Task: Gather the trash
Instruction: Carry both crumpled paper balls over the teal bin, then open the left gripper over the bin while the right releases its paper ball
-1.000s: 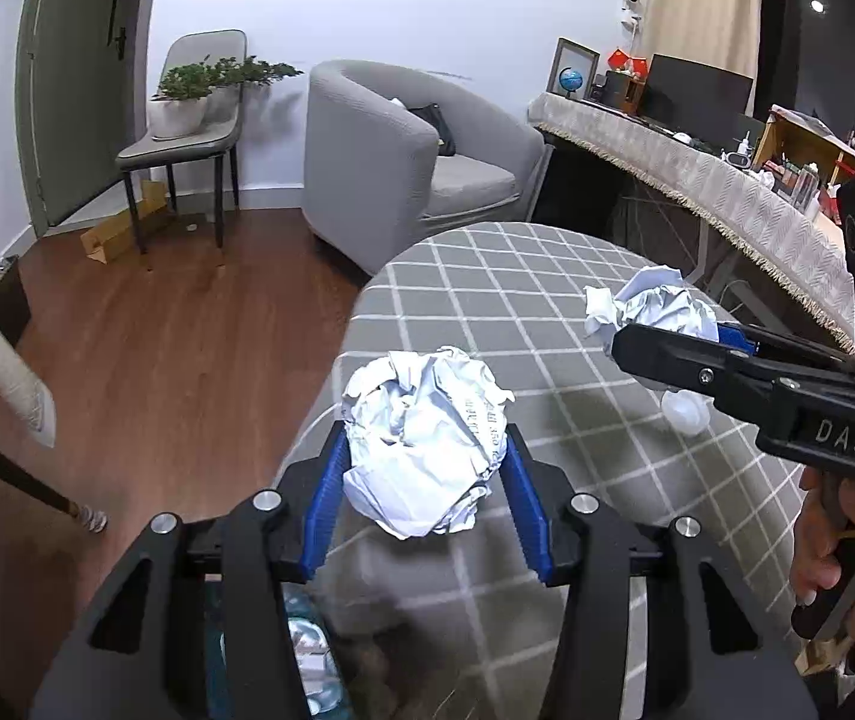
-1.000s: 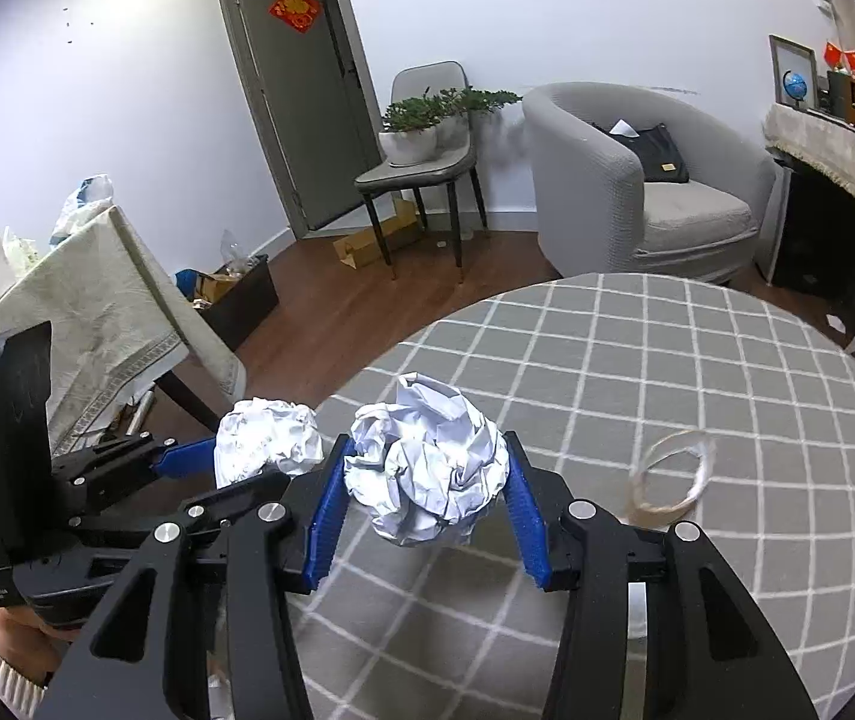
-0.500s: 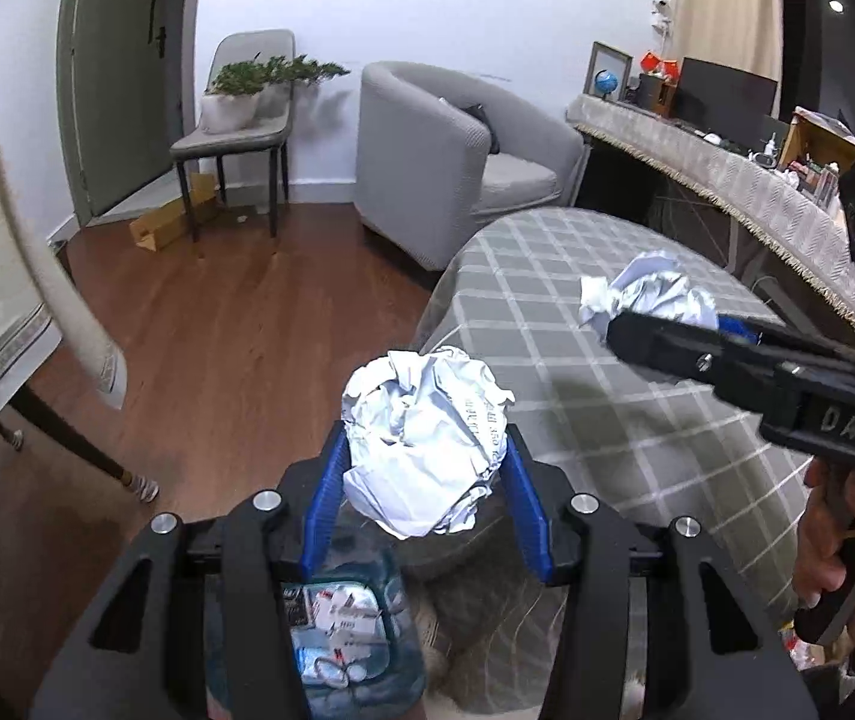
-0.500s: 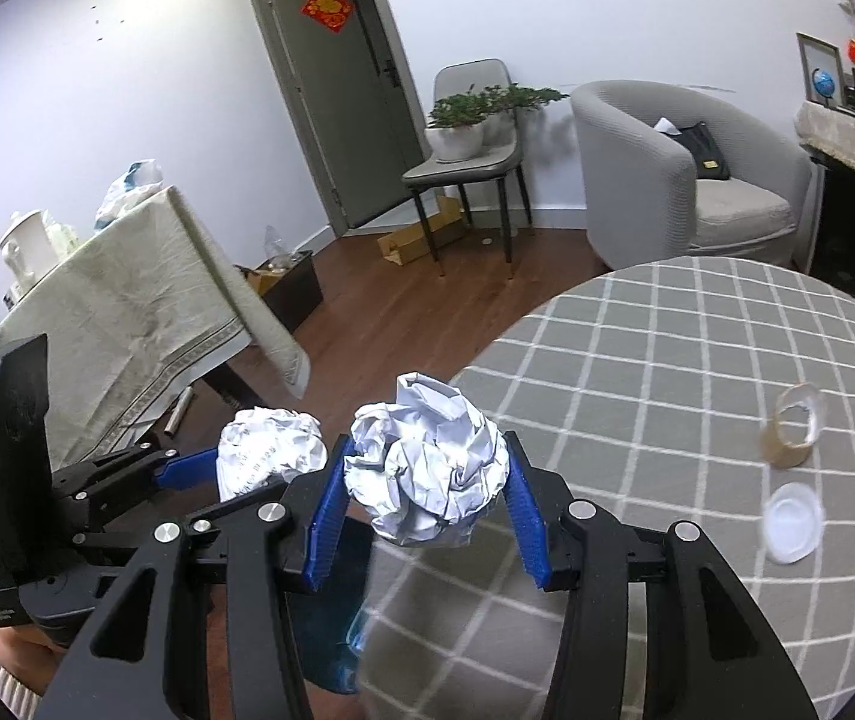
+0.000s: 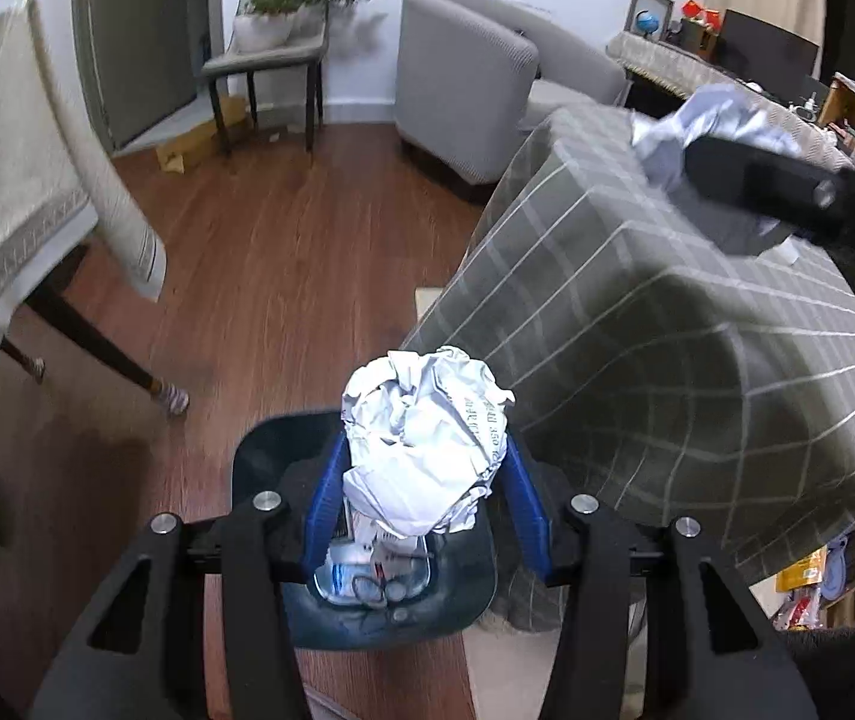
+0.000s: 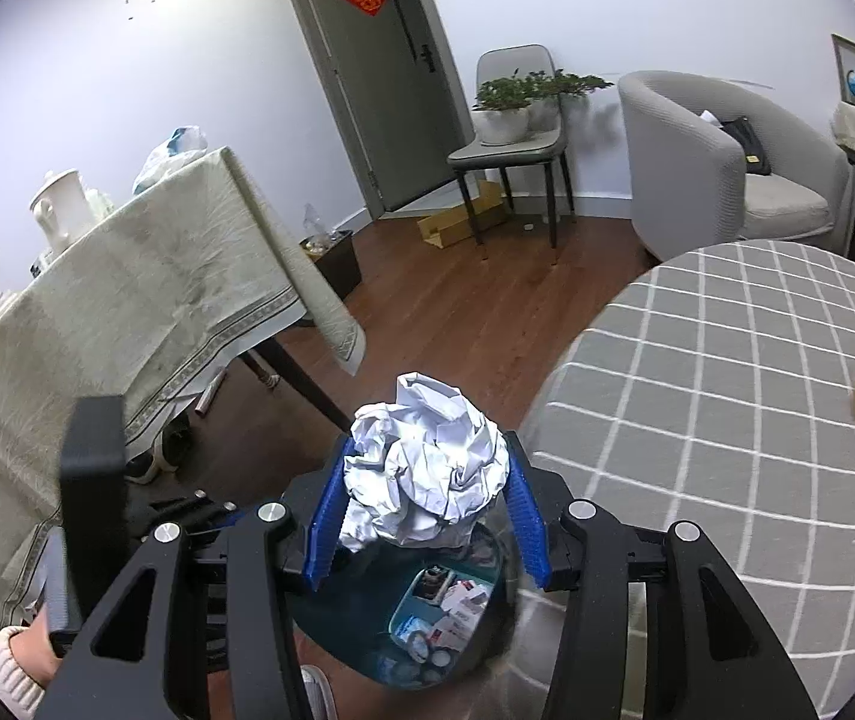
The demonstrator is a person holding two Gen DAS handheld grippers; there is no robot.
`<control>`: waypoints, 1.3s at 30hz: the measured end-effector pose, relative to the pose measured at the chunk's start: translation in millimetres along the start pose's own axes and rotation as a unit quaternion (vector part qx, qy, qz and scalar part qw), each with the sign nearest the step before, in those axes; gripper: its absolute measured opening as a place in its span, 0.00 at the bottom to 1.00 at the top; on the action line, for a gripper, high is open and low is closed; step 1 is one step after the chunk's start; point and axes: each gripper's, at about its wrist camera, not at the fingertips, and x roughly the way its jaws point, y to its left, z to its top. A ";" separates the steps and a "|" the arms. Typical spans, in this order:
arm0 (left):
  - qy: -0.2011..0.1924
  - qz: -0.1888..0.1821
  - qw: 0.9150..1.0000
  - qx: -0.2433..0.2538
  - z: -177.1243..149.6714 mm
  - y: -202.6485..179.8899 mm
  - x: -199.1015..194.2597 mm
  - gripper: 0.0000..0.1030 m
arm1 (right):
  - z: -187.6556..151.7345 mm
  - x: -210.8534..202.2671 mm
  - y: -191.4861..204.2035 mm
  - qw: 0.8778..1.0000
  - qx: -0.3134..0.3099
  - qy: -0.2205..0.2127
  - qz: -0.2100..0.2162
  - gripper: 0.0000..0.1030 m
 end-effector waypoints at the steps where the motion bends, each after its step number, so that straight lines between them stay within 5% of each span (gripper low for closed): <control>1: 0.005 0.000 1.000 -0.002 -2.4 3.2 1.6 0.51 | -0.9 2.8 2.3 1.000 0.001 0.002 0.002 0.48; 23: 0.167 0.009 0.984 -0.068 -71.6 71.3 74.2 0.54 | -14.6 63.6 52.2 0.997 -0.033 0.060 0.018 0.48; 32: 0.163 0.009 0.984 -0.072 -77.3 88.0 68.9 0.66 | -22.7 93.2 61.5 0.994 -0.039 0.098 0.011 0.48; 39: 0.082 0.012 0.992 -0.095 -56.5 98.7 25.1 0.66 | -35.1 114.3 64.1 0.991 -0.045 0.124 -0.001 0.48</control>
